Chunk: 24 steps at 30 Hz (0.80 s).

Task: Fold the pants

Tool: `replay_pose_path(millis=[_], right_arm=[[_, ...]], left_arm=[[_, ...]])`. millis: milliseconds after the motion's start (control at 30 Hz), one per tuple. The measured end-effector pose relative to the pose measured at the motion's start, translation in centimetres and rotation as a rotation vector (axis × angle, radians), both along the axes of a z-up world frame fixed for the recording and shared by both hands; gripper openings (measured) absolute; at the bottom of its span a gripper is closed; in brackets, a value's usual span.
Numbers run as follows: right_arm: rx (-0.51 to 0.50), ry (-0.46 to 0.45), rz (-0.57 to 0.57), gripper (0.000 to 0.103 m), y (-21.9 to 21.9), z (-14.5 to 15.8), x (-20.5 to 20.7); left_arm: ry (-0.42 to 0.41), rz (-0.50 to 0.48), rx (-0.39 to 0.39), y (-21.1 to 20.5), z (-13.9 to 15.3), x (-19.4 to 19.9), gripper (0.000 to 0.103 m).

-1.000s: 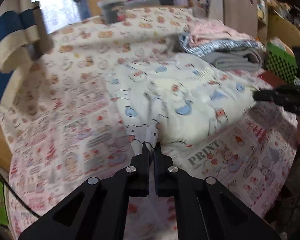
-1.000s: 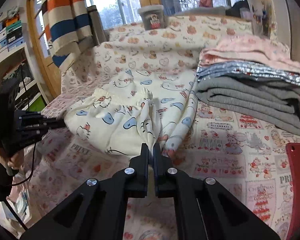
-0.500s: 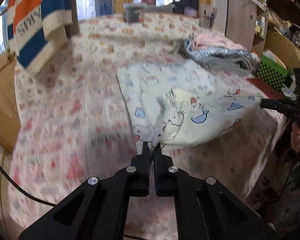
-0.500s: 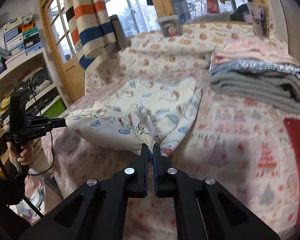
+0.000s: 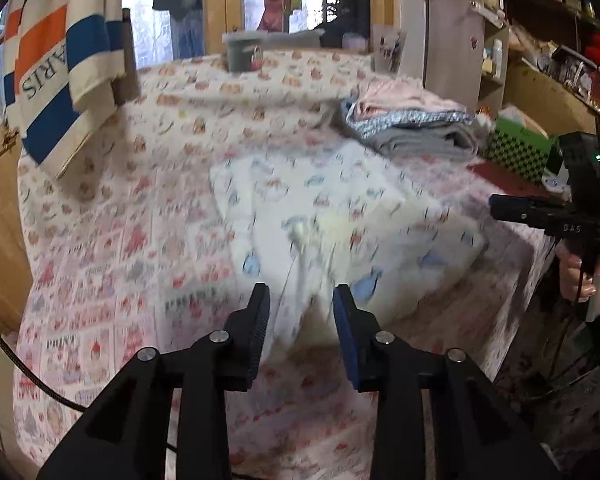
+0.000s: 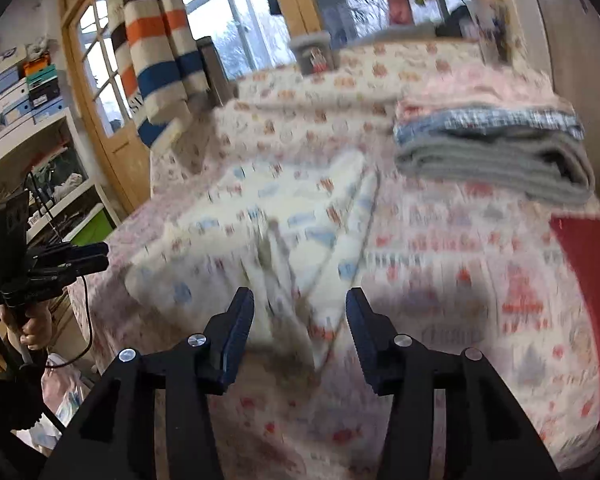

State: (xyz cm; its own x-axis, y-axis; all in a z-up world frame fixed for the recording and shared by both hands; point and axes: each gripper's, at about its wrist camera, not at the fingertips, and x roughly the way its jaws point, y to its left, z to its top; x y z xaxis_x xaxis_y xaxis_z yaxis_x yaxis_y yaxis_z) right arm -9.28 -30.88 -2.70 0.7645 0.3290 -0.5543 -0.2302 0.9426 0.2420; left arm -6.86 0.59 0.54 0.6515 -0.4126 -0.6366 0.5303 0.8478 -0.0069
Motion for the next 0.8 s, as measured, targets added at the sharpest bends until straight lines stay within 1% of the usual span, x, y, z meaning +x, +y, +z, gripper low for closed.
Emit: replay_pose_path(millis=[100,167,233,267,300,333,367,400,433,467,533,600,667,733,800], right_arm=[[-0.001,-0.012,0.056,0.050,1.5,1.2,2.3],[0.003,0.007,0.097,0.050,2.6,1.1,3.8],[0.008,0.050,0.120,0.050,3.6,0.2,5.8],[0.010,0.073,0.127,0.050,4.0,-0.3,6.6],[0.019,0.107,0.137,0.050,4.3,-1.1,7.6],[0.028,0.128,0.147,0.050,4.4,-1.5,8.0],[0.041,0.153,0.159,0.043,4.6,-2.0,8.4],[0.042,0.180,0.177,0.033,4.9,-2.5,8.8],[0.038,0.194,0.192,0.014,5.2,-2.7,9.0],[0.033,0.192,0.194,0.009,5.4,-2.8,9.0],[0.016,0.128,0.162,0.008,5.4,-2.1,8.4],[0.012,0.063,0.139,0.008,5.1,-0.8,7.8],[0.007,0.032,0.134,0.008,5.0,0.3,7.8],[-0.022,0.017,0.116,0.008,5.2,0.7,8.2],[-0.042,0.040,0.107,0.008,5.5,0.3,9.1]], left_arm=[[0.025,-0.012,-0.012,-1.4,0.2,2.2,0.034],[0.074,-0.018,-0.011,-2.4,-0.5,4.3,0.034],[0.160,-0.052,-0.009,-3.4,-1.8,6.3,0.034],[0.208,-0.064,-0.020,-3.7,-2.5,7.1,0.034],[0.245,-0.068,-0.035,-3.9,-3.1,8.0,0.034],[0.259,-0.058,-0.045,-4.0,-3.5,8.5,0.032],[0.258,-0.061,-0.058,-4.0,-3.6,8.5,0.026],[0.253,-0.074,-0.077,-3.9,-3.5,8.6,0.022],[0.249,-0.083,-0.095,-3.8,-3.3,8.5,0.012],[0.246,-0.093,-0.109,-3.9,-3.1,8.4,0.008],[0.208,-0.110,-0.131,-3.9,-2.1,7.9,0.008],[0.156,-0.115,-0.123,-4.3,-1.1,7.4,0.008],[0.122,-0.108,-0.111,-4.7,-0.6,7.6,0.008],[0.123,-0.084,-0.088,-5.2,-0.7,8.5,0.008],[0.154,-0.054,-0.061,-5.7,-1.5,10.0,0.009]])
